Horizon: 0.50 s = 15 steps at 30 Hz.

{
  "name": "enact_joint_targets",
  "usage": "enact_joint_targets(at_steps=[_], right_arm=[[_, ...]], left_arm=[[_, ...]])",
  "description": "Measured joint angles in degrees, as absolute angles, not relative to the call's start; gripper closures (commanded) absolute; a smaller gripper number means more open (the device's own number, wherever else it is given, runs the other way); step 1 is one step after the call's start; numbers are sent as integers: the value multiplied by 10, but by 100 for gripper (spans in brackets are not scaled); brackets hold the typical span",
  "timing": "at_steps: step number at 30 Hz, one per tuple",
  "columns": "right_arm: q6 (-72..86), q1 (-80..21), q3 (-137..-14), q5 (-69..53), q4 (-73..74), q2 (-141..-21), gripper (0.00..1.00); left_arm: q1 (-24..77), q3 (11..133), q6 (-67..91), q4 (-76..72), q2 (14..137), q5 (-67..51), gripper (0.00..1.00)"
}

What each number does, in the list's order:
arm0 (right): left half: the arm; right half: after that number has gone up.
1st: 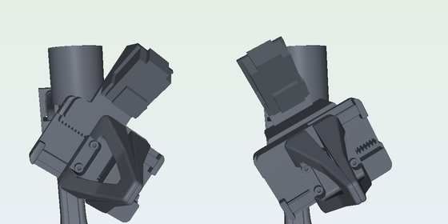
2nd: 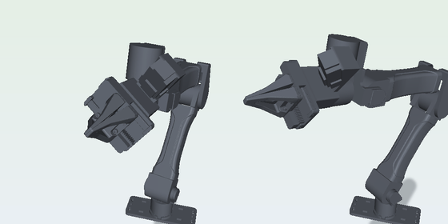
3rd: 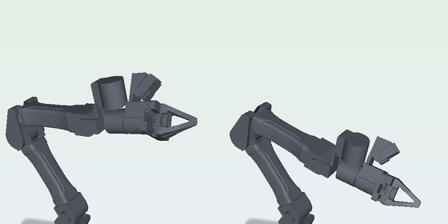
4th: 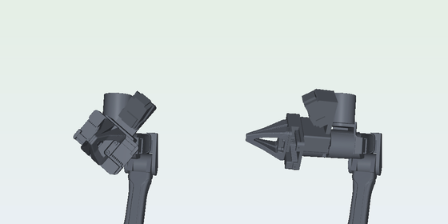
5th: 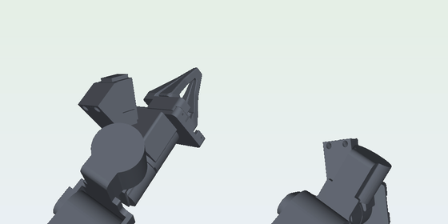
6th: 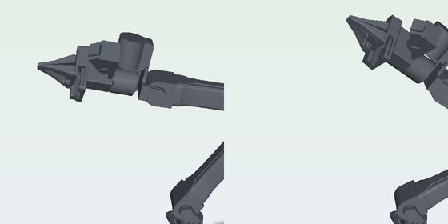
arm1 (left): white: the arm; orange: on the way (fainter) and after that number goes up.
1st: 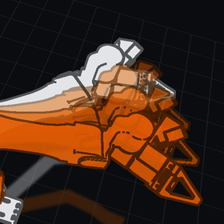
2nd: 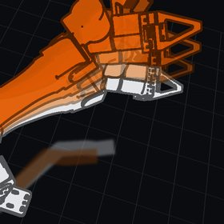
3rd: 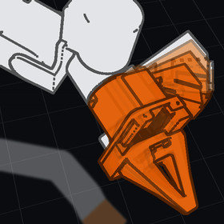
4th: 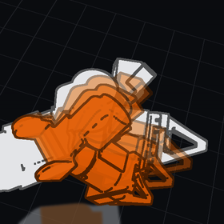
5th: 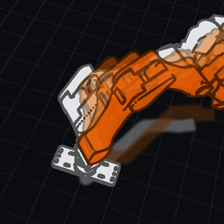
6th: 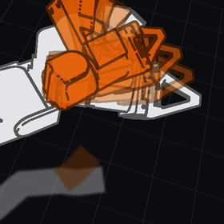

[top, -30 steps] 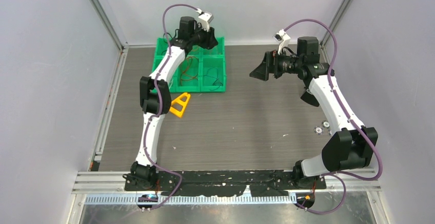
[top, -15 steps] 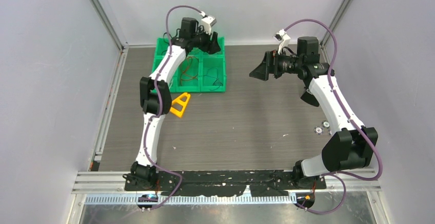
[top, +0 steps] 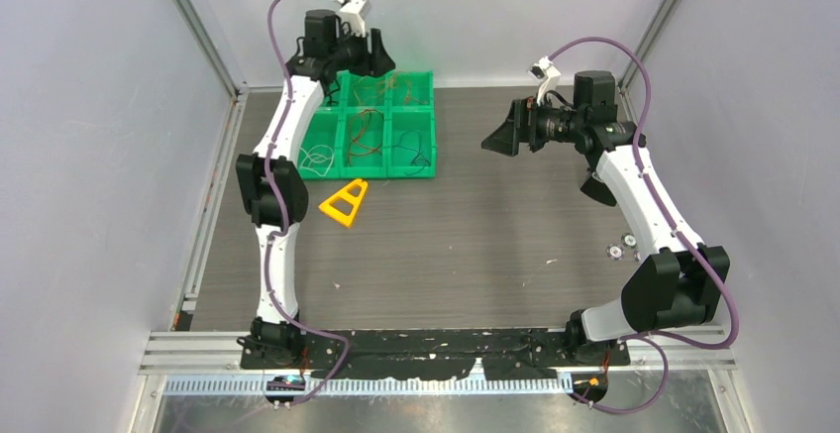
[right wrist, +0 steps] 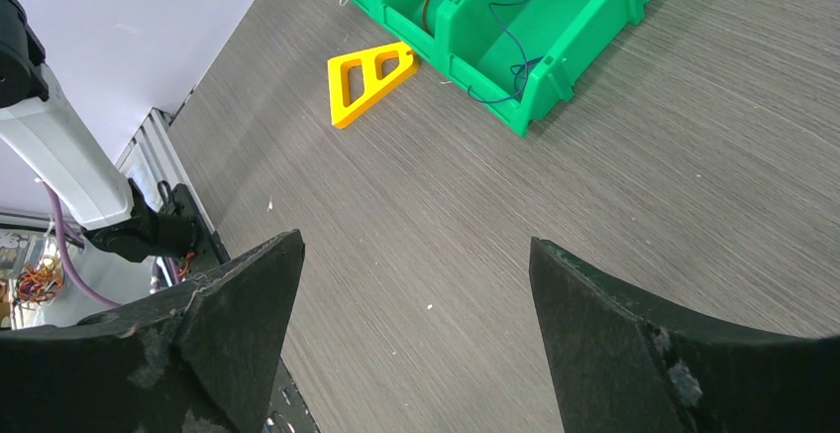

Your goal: Untangle the cables

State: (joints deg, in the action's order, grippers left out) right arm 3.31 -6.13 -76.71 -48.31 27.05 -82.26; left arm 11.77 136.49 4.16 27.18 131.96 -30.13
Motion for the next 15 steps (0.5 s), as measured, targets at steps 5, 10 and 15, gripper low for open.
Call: enact_joint_targets(at_steps=[5, 10, 15], right_arm=[[33, -61, -767, -483, 273, -823, 10], [29, -61, -768, -480, 293, -823, 10], [19, -61, -780, -474, 322, -823, 10]], left_arm=[[94, 1312, 178, 234, 1326, -292, 40], [97, 1309, 268, 203, 1355, -259, 44], [100, 1308, 302, 173, 1374, -222, 44]])
